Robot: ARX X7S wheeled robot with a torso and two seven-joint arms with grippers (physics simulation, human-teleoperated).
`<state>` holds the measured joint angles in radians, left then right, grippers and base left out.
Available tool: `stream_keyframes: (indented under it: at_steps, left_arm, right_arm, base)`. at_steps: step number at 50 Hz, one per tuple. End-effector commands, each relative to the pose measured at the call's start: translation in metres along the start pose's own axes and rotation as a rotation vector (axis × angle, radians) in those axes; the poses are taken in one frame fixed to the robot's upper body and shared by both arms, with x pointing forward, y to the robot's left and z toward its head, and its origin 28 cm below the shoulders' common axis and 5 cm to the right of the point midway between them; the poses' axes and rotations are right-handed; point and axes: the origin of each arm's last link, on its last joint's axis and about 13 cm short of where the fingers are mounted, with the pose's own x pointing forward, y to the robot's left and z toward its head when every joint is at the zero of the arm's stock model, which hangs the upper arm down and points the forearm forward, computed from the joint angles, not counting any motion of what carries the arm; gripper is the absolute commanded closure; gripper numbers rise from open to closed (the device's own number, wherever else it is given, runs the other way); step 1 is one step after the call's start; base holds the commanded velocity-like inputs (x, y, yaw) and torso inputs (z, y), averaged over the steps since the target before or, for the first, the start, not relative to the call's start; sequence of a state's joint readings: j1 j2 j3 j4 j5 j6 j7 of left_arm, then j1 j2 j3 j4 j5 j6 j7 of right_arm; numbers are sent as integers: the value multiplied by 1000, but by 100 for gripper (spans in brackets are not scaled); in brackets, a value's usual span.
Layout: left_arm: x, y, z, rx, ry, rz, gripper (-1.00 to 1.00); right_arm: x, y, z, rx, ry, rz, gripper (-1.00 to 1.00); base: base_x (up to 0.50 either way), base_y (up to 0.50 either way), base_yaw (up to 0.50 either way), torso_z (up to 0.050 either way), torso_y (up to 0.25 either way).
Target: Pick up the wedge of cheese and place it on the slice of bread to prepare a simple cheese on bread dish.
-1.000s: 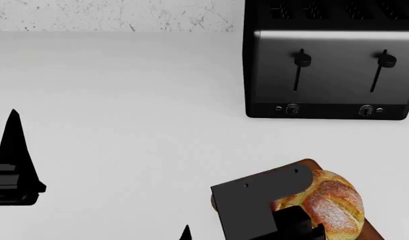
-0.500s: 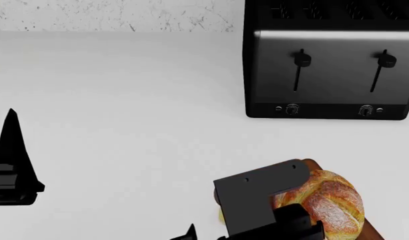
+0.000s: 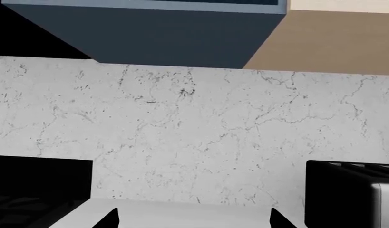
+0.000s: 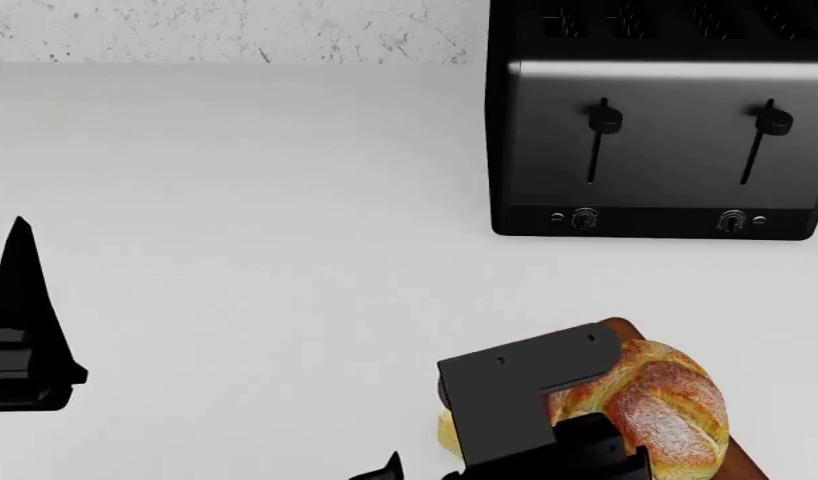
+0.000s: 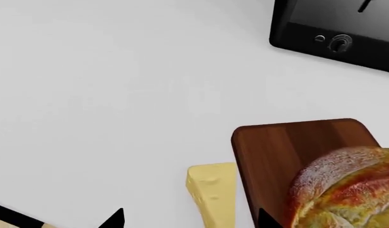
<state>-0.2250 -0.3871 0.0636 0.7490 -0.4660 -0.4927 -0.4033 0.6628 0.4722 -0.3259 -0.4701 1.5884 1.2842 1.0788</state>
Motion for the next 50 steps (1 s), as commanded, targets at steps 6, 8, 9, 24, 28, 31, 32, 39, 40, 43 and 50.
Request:
stream_keyframes:
  at_steps: [6,8,9,24,28,31,32,39,40,43,50]
  left_arm:
    - [0,0,0,-1,-1,2,-100]
    - [0,0,0,-1,-1,1,-100]
    - [0,0,0,-2,-2,1,-100]
    - [0,0,1,-3,-5,0,-100]
    - [0,0,1,-3,-5,0,-100]
    - [-1,0,1,-4,-5,0,-100]
    - [0,0,1,-3,-5,-1,-100]
    - [0,0,0,-2,-6,-1,-100]
    - [0,0,1,-2,-5,-1,-100]
    - [0,0,0,-2,-6,-1,-100]
    - [0,0,0,-4,-3,-4,-100]
  right_arm:
    - [12,-4,-2,14,19,4,-100]
    - [13,-5,-2,14,20,5,-100]
    - [13,-5,-2,15,21,6,-100]
    - [18,-4,-3,15,32,12,-100]
    - [19,-4,-5,17,38,14,-100]
    - [19,-4,-6,22,37,22,100]
    - [20,-4,-6,23,38,26,100]
    - [21,-4,-9,26,44,28,100]
    - [21,-4,-8,26,42,28,100]
    - [20,-3,-8,23,39,30,100]
    - [10,2,1,-3,8,37,100]
  base:
    - [0,0,0,0,0]
    - [0,0,0,0,0]
    - [0,0,0,0,0]
    - [0,0,0,0,0]
    - [0,0,0,0,0]
    - [0,0,0,0,0]
    - [0,0,0,0,0]
    - [0,0,0,0,0]
    - [0,0,0,0,0]
    - [3,0,1,0,0]
    - [0,0,1,0,0]
